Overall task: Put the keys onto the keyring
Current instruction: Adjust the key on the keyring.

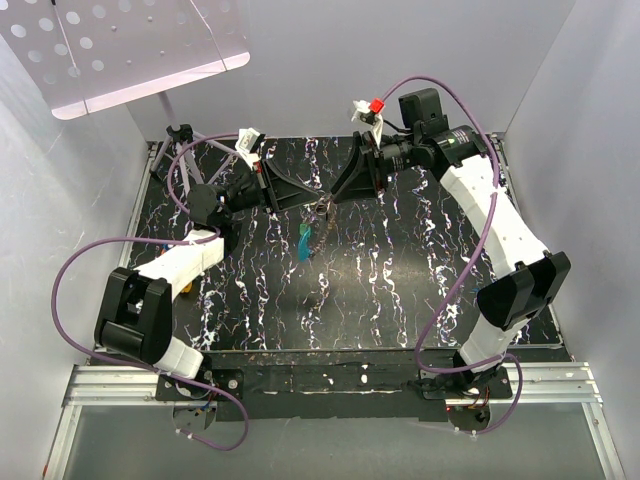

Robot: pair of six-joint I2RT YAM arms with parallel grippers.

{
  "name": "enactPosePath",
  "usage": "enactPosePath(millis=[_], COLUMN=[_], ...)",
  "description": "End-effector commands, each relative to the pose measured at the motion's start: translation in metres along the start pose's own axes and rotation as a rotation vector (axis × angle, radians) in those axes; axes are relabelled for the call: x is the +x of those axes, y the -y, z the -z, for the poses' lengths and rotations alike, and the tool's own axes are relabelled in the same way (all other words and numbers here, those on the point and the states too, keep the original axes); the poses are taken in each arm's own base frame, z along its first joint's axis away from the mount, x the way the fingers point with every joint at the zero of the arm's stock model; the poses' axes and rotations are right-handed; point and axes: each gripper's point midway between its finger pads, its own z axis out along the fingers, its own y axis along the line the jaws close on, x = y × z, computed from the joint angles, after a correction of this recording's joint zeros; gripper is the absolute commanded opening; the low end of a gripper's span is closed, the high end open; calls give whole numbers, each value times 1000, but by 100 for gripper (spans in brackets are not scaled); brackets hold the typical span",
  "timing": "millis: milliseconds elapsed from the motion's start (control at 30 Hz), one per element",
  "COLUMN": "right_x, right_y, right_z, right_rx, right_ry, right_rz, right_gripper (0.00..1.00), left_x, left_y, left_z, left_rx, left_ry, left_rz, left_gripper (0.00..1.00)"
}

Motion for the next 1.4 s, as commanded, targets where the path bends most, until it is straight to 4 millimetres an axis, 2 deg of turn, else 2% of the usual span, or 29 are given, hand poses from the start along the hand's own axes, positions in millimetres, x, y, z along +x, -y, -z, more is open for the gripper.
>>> enactPosePath(millis=[0, 233, 467, 733, 1100, 1367], right_x=[-13, -17, -14, -10, -9, -8], right_y=[-18, -23, -20, -10, -6, -9], right_z=[4, 1, -3, -4, -6, -8], right_rx=[-50, -76, -71, -42, -41, -46], right_ry=[19, 25, 11, -2, -4, -10], right_rz=[124, 161, 156, 159, 164, 169], right_gripper=[41, 39, 34, 33, 33, 17], left_x=[-16, -18, -18, -19, -20, -23], left_y=[25, 24, 25, 28, 28, 31], left_z=[-5, -6, -6, -6, -6, -6], left_rx=[42, 34, 38, 42, 49, 53], left_ry=[35, 40, 46, 50, 57, 71], left_rz=[-73, -67, -67, -69, -63, -60], left_gripper=[0, 0, 0, 0, 0, 0])
